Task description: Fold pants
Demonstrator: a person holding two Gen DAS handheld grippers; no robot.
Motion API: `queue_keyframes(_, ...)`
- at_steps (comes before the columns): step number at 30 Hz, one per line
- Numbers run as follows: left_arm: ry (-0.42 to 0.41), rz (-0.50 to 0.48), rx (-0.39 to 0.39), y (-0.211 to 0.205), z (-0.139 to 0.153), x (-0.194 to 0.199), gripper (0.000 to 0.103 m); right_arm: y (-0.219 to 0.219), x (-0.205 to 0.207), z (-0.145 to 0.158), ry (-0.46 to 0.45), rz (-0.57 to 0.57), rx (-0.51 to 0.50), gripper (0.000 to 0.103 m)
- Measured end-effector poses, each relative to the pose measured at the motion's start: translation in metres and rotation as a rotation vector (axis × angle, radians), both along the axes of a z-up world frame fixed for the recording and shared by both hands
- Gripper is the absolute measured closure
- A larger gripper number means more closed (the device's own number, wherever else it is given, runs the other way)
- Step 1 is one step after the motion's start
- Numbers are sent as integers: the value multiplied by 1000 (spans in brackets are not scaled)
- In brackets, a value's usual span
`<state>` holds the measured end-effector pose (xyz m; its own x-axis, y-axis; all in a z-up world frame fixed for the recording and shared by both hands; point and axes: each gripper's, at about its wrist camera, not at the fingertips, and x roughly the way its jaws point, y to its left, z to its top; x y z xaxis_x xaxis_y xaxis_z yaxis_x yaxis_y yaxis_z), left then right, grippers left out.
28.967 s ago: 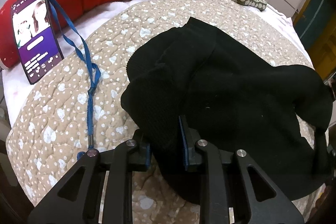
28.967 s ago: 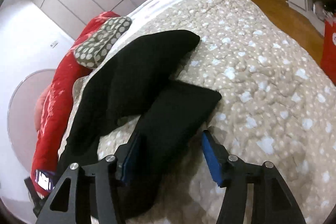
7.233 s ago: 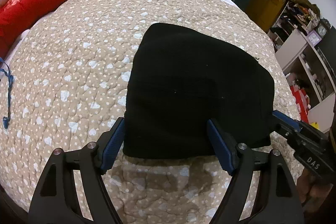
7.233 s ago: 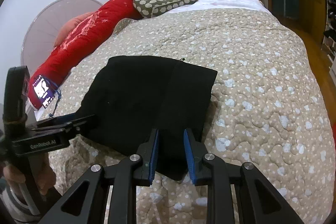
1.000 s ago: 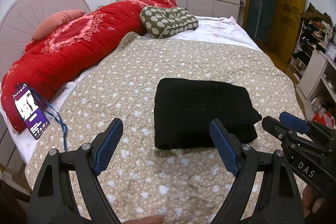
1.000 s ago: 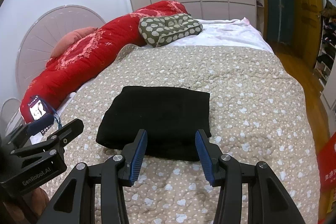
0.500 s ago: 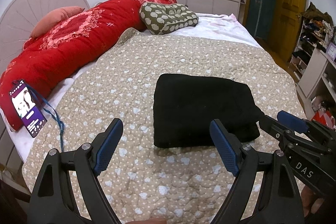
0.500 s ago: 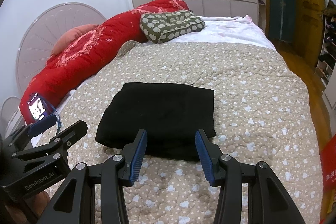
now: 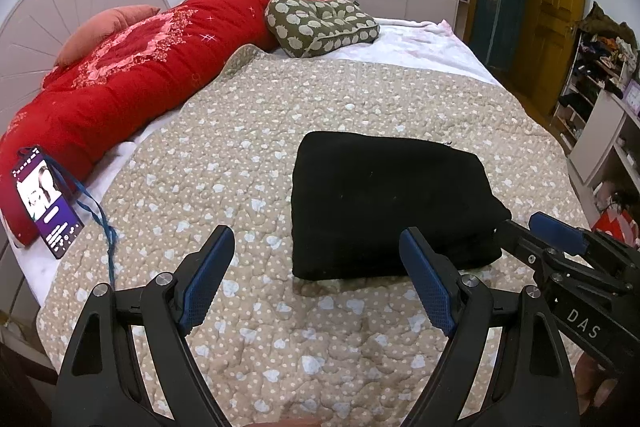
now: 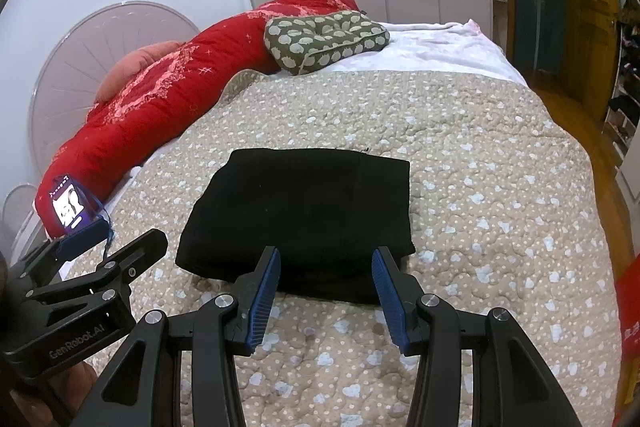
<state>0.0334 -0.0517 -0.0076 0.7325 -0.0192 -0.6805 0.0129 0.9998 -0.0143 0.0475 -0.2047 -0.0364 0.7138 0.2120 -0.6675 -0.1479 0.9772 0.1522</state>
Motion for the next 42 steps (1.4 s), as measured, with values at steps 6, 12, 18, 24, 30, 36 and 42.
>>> queue_keyframes(6,13,-2,-4,0,-5,3,18,-3,2,-3,6,-3,3,57)
queue_keyframes(12,23,-1,-6,1,-8,5,18,-4,4,-8,21,-3,1,57)
queue_keyframes(18,30,-5,-7,0,-10,7,18,-2,5,-7,22,0,-3,57)
queue_keyframes(24,37,-5,-13,1,-11,10,18,0,7,-8,27,4,-10,57)
queue_keyframes(30,42,-13,-17,-1,-12,13,18,0,9,-8,30,7,-10,57)
queue_keyframes(36,49,-12,-26,0,-16,16,18,0,14,-13,43,10,-7,57)
queue_keyframes(42,56,-10,-25,1,-18,18,18,-1,17,-18,54,11,-8,57)
